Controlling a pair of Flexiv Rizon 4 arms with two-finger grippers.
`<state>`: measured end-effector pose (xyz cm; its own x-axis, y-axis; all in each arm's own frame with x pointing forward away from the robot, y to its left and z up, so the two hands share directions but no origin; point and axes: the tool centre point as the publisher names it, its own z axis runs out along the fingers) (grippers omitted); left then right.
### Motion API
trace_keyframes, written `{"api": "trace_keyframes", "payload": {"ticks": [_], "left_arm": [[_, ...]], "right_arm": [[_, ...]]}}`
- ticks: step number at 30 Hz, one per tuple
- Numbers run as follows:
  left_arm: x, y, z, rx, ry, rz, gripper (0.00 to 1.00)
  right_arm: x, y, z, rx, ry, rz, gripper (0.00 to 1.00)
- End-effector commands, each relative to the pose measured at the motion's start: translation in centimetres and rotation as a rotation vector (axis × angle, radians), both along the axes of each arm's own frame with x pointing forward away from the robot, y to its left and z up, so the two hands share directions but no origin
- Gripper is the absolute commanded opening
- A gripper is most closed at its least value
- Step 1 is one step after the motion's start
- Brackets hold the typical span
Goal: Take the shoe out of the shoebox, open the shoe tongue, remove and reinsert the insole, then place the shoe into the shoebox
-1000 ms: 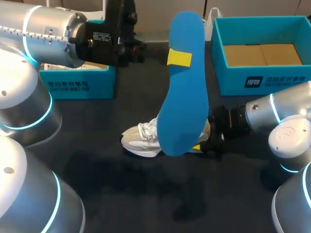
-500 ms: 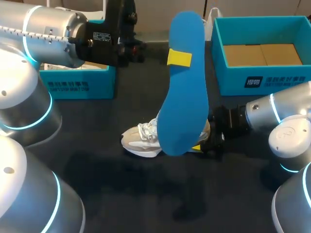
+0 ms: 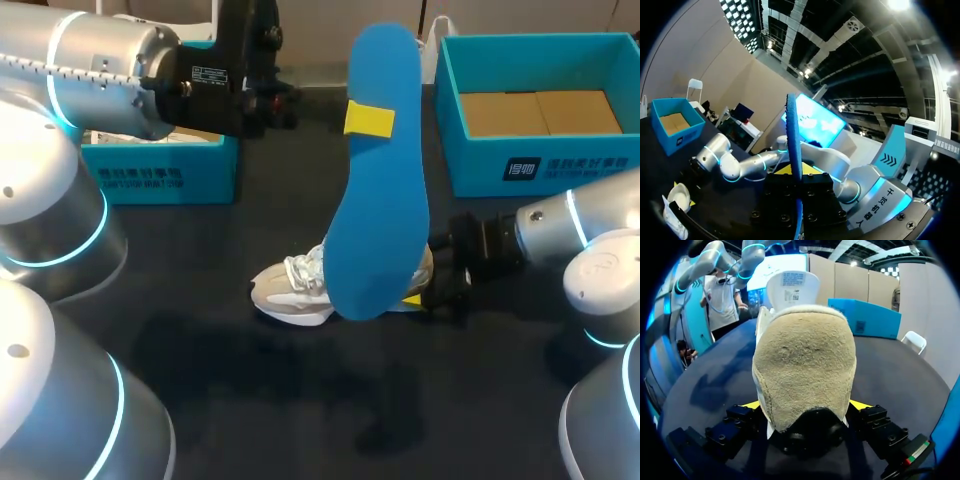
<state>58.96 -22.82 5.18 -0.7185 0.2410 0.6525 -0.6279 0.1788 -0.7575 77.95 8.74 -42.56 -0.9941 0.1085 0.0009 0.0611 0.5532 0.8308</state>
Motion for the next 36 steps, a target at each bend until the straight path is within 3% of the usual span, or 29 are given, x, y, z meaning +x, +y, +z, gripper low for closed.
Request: {"api": "trace_keyframes", "payload": {"ticks": [1, 14, 23, 28, 36], "left_arm": [[0.0, 0.0, 0.0, 0.001, -0.001, 0.0, 0.0], [0.0, 0.0, 0.0, 0.001, -0.001, 0.0, 0.0], [0.0, 0.0, 0.0, 0.001, -0.001, 0.0, 0.0], [0.0, 0.0, 0.0, 0.001, -0.001, 0.0, 0.0], [0.0, 0.0, 0.0, 0.001, -0.001, 0.0, 0.0]], "right_arm": [[0.1, 0.1, 0.0, -0.006, 0.002, 0.001, 1.0], [0.1, 0.1, 0.0, -0.006, 0.002, 0.001, 1.0], [0.5, -2.3, 1.4, -0.064, -0.005, -0.017, 1.0], [0.5, -2.6, 1.9, -0.073, -0.016, -0.018, 1.0], [0.1, -4.1, 3.1, -0.18, 0.039, 0.014, 1.0]]}}
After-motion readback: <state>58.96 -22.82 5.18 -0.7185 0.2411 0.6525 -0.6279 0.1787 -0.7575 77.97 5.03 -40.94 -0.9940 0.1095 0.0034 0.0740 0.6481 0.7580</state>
